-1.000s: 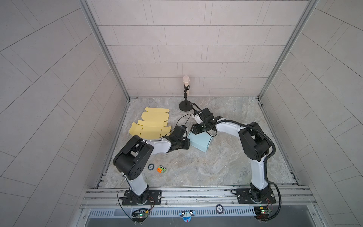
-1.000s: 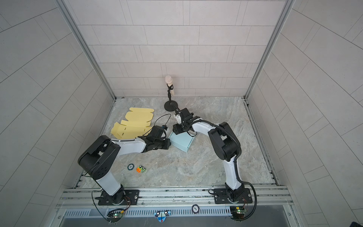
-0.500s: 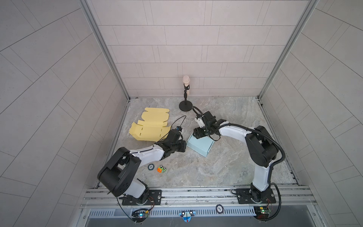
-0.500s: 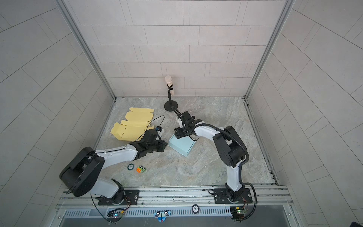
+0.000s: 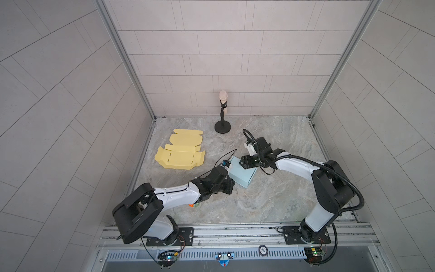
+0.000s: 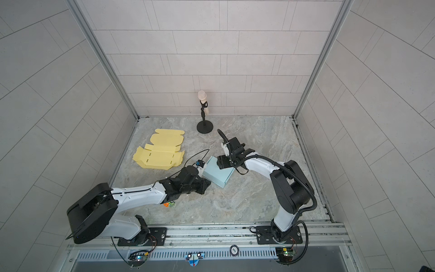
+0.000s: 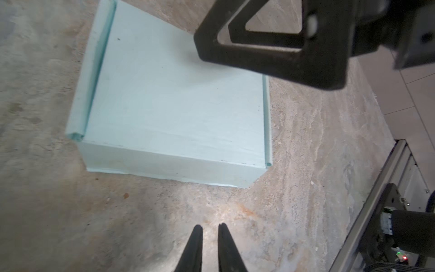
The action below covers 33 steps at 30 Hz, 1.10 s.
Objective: Fold the paper box
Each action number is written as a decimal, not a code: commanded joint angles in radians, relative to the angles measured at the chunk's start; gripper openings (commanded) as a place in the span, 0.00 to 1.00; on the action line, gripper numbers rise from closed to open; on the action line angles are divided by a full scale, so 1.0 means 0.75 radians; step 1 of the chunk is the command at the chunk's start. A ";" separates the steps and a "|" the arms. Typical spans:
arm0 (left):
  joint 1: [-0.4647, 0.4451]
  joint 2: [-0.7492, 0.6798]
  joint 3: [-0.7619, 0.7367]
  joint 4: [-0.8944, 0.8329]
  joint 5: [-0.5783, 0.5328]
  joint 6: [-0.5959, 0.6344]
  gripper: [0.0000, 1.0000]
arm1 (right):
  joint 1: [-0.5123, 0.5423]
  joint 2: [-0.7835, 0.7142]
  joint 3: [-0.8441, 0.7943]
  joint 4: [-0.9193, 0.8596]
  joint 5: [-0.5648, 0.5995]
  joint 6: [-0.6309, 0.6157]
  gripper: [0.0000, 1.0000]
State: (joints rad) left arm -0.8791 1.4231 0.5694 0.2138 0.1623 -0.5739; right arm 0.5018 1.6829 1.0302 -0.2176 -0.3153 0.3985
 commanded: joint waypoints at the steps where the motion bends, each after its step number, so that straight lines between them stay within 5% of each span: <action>1: -0.059 0.077 0.030 0.136 0.001 -0.134 0.17 | 0.002 -0.035 -0.027 0.047 -0.025 0.029 0.72; 6: -0.137 0.173 0.047 0.202 -0.034 -0.189 0.17 | -0.017 -0.020 -0.056 0.072 -0.025 0.037 0.72; 33: -0.140 0.309 0.104 0.273 -0.090 -0.314 0.18 | -0.026 0.040 -0.150 0.193 -0.128 0.085 0.71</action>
State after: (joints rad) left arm -0.9840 1.6318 0.6209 0.4015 0.1081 -0.7937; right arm 0.4831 1.6962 0.9321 -0.0952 -0.3973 0.4465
